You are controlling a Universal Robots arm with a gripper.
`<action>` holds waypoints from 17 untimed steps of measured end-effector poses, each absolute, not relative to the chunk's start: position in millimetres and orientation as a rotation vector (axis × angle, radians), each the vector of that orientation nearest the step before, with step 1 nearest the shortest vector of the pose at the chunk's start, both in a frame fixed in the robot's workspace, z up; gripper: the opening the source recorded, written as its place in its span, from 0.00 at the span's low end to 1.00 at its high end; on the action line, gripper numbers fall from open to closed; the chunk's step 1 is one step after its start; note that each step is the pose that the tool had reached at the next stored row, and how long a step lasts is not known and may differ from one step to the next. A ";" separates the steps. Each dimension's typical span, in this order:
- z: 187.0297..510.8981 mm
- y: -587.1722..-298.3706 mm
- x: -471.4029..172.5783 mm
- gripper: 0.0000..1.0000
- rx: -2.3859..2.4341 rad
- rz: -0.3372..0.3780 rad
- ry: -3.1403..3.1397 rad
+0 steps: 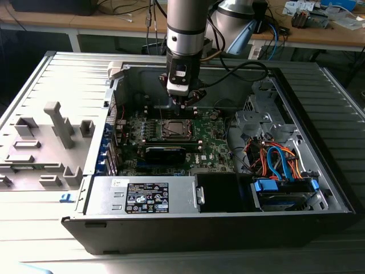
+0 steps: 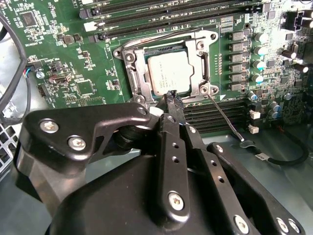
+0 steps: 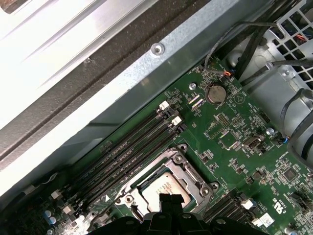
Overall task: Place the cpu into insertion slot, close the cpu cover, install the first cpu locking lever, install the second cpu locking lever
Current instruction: 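Install the first cpu locking lever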
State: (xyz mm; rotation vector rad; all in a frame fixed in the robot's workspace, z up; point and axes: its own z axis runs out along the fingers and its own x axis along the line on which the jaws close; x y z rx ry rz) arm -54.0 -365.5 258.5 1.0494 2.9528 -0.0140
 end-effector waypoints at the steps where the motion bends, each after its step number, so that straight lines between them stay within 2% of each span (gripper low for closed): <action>1: 258.5 -365.5 -54.0 0.11 1.049 -0.014 2.953; 17: 258.5 -365.5 -54.0 0.11 1.032 -0.014 2.959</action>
